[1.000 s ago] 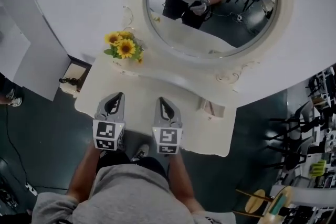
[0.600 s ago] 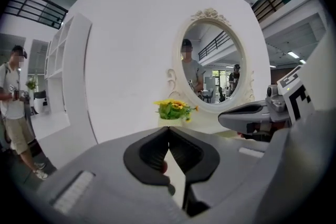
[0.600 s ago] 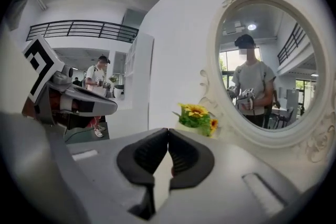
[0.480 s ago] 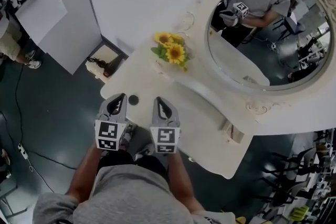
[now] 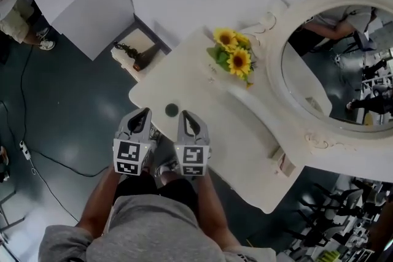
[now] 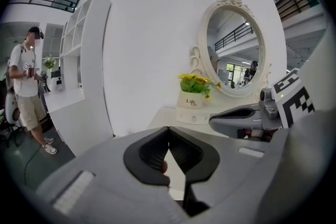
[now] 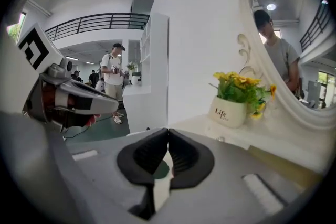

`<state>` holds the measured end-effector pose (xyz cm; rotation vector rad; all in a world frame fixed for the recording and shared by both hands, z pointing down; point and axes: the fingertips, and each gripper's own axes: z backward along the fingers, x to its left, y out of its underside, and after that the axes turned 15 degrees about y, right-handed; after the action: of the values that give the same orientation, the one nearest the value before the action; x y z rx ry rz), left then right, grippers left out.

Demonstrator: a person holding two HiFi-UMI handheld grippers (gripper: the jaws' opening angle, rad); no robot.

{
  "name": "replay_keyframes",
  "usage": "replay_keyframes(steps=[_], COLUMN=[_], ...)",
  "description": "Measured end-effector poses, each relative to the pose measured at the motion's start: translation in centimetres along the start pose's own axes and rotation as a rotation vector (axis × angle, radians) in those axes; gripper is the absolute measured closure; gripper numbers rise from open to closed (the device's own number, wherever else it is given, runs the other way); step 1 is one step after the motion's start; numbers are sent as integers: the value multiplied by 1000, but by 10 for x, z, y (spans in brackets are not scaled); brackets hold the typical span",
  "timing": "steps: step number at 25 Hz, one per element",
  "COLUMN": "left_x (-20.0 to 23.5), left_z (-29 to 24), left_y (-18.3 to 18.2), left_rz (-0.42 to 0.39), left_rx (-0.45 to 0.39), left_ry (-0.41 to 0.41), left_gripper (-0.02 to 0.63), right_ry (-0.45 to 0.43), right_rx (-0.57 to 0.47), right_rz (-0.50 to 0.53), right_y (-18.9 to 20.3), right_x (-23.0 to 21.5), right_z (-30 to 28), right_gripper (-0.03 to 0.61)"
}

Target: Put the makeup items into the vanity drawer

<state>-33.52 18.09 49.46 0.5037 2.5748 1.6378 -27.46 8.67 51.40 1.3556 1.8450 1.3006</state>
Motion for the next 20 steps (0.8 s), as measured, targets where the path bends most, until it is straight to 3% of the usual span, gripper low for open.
replay_keyframes(steps=[16,19,20], left_x=[34,35,36], left_z=[-31,-29,-29], left_y=[83,87,87], left_rz=[120,136,140], left_rx=[116,120,120], left_ry=[14,12,11], left_gripper=[603,603,603], right_ry=[-54,-76,-88], right_rx=[177,205,217], right_rz=[13,10,14], right_y=[86,94,96], right_x=[33,41,44], right_z=[-54,-57,-58], right_gripper=[572,508,443])
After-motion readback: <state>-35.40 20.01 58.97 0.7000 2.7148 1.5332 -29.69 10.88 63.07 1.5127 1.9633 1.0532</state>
